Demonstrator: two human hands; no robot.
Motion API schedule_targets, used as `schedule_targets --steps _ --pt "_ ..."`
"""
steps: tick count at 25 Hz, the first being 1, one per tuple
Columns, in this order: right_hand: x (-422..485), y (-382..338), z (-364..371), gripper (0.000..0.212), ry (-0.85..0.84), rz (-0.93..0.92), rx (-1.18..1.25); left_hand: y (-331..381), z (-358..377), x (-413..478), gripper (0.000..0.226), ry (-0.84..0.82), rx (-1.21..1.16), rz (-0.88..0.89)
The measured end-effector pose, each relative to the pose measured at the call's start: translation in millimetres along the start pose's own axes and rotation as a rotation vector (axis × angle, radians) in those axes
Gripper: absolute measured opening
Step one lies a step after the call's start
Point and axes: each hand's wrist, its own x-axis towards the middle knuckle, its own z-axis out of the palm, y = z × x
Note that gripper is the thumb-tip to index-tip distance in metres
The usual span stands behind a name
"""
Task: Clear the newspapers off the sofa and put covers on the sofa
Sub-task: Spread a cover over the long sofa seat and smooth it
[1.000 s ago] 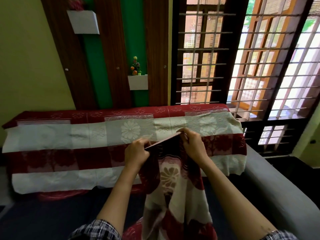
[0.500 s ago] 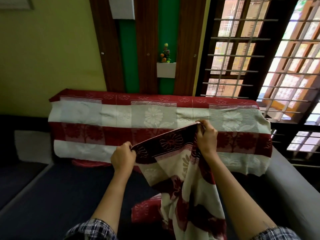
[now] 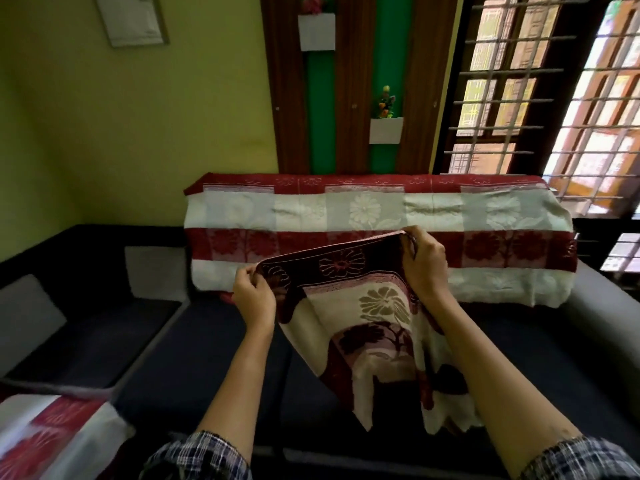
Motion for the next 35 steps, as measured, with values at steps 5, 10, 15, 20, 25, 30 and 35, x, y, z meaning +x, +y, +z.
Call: schedule_targets --steps 5,10,15,20,25,30,35 --pt "-73 -75 -7 0.012 -0.246 -0.111 -0.137 8 -107 -19 0.022 0.097 -0.198 -0.13" --pt "-142 -129 -20 0.021 -0.491 -0.095 -0.281 18 -188 -49 0.022 0.228 -0.332 -0.074" --pt "-229 -160 -36 0.016 -0.66 -0.1 -0.361 17 -257 -93 0.022 0.335 -0.357 0.054" --pt "-297 -210 -43 0.013 -0.716 -0.044 -0.446 10 -331 -123 0.021 0.325 -0.414 0.052" --pt "-338 -244 -33 0.016 -0.67 -0.016 -0.537 4 -403 -113 0.016 0.376 -0.468 0.04" --pt "-355 -271 -17 0.026 -0.528 0.218 -0.554 -17 -473 -62 0.019 0.384 -0.408 -0.014" --pt "-362 -343 40 0.021 -0.309 0.296 -0.299 -51 -531 -14 0.026 0.374 -0.256 -0.134"
